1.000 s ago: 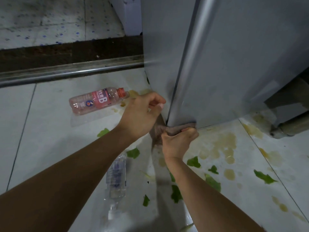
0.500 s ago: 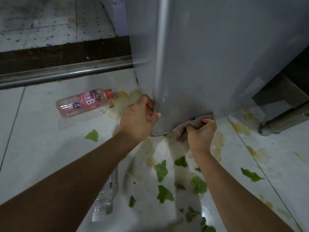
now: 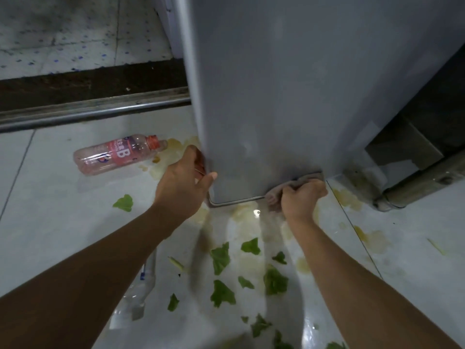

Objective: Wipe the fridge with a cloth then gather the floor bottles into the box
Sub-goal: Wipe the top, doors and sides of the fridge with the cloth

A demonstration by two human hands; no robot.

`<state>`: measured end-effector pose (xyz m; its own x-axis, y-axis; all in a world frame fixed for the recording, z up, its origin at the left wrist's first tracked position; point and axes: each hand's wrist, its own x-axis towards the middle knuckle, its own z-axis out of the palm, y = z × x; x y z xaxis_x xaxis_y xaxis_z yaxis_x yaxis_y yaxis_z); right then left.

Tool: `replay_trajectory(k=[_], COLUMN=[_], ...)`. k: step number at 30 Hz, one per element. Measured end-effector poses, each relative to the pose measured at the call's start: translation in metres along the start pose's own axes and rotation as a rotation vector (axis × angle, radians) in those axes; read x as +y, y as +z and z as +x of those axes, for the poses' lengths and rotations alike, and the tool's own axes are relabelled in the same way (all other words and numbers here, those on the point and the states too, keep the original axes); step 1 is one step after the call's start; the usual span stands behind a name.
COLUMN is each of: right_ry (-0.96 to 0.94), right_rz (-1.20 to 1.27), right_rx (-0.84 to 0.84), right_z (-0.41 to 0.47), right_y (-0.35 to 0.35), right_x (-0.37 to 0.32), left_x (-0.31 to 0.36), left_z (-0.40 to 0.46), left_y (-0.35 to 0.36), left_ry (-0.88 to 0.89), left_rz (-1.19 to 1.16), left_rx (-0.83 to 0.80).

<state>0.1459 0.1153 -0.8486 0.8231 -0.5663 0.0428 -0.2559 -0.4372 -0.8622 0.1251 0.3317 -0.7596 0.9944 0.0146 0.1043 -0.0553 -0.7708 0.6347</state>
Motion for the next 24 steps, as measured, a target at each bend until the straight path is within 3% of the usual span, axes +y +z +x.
replay_trajectory(k=[5,8,13,16,20,24], right_ry=[-0.047,0.058,0.124,0.205,0.109,0.224], right_rz=[-0.042,-0.140,0.023,-0.034,0.094,-0.087], right_rx=[0.095,0.100,0.196,0.153,0.213,0.114], right_z=[0.055,0.083,0.061,0.028,0.049,0.090], right_y=[-0.033,-0.047,-0.038,-0.022,-0.033,-0.054], right_x=[0.025,0.037,0.020,0.015,0.020,0.035], left_x=[-0.006,-0.008,-0.008,-0.006,-0.005,-0.004], left_z=[-0.001,0.000,-0.001,-0.003,-0.005,-0.004], left_y=[0.005,0.003,0.003,0.004,0.005,0.004], left_ry=[0.071,0.118,0.157,0.147,0.118,0.126], left_rz=[0.021,0.045,0.072,0.067,0.047,0.045], left_rx=[0.061,0.028,0.056,0.072,0.085,0.098])
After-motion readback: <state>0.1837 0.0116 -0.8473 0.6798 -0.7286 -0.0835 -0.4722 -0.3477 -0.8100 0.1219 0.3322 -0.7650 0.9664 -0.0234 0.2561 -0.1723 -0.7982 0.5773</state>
